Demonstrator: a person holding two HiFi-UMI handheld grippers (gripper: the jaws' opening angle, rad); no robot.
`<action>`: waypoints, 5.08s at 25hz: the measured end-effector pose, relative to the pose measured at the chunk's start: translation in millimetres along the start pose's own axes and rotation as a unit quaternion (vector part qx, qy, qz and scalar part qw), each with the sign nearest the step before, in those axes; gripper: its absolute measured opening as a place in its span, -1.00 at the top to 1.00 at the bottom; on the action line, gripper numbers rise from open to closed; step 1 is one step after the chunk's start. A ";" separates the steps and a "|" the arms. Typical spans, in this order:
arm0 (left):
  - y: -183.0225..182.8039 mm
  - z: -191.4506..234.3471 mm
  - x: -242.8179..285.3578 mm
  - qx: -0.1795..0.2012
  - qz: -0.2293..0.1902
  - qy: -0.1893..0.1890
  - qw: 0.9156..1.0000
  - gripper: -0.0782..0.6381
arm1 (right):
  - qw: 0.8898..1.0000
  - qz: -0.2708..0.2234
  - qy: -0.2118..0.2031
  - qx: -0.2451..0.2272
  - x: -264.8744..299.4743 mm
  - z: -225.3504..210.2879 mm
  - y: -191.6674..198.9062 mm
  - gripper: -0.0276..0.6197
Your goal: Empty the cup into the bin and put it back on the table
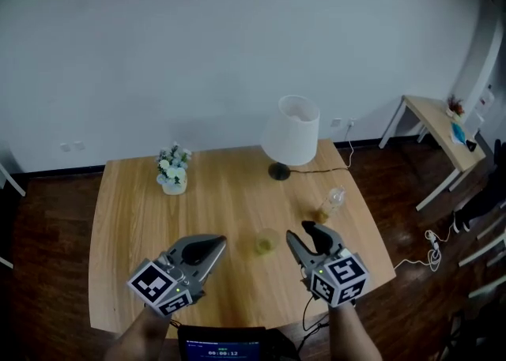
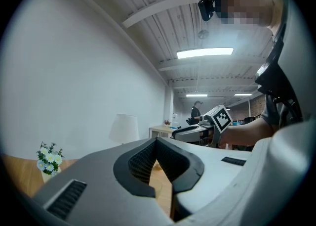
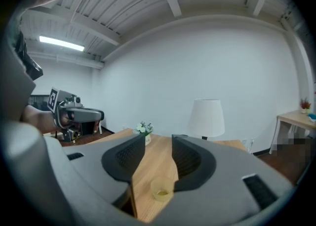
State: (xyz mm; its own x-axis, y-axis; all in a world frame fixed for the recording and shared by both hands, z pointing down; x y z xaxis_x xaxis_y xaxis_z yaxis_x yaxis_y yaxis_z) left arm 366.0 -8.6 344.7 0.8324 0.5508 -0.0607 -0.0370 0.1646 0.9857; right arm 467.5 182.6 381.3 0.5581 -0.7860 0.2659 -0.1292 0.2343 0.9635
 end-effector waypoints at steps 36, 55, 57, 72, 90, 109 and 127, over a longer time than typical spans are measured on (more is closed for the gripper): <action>145.1 51.8 29.7 -0.074 0.097 -0.118 0.985 0.80 | 0.980 0.145 -0.135 -0.001 88.2 -13.0 150.3 -0.28; 206.8 68.9 45.0 -0.104 0.140 -0.142 0.974 0.80 | 0.970 0.182 -0.159 0.004 116.7 -7.9 214.6 -0.28; 210.3 70.4 45.6 -0.106 0.141 -0.145 0.974 0.80 | 0.970 0.183 -0.159 0.004 119.7 -7.9 217.3 -0.28; 224.5 80.5 50.8 -0.116 0.143 -0.157 0.970 0.80 | 0.972 0.165 -0.168 -0.004 138.9 -1.4 218.4 -0.40; 232.3 84.6 57.0 -0.123 0.144 -0.161 0.969 0.80 | 0.976 0.129 -0.176 -0.022 149.7 2.6 210.0 -0.38; 225.3 86.7 44.5 -0.125 0.132 -0.173 0.968 0.80 | 0.975 0.132 -0.172 -0.040 155.2 6.4 205.5 -0.37; 139.2 63.0 9.8 -0.086 0.046 -0.183 0.978 0.80 | 0.978 0.076 -0.184 -0.054 112.7 17.0 104.1 -0.36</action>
State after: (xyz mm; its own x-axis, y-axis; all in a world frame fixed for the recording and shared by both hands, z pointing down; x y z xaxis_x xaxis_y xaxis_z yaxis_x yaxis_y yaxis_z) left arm 403.9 -31.9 491.3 0.9621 0.2456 0.1186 -0.1875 0.2799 0.9415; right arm 503.0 108.8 512.0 0.2029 -0.8859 0.4170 -0.0890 0.4074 0.9089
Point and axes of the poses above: the fingertips, and each gripper's own axes: x forward along the fingers, z to its left, y out of its underside, the point moved 5 cm from there along -x, backward along the fingers, and after that the axes turned 4 degrees about -x, right-handed, at the moved point
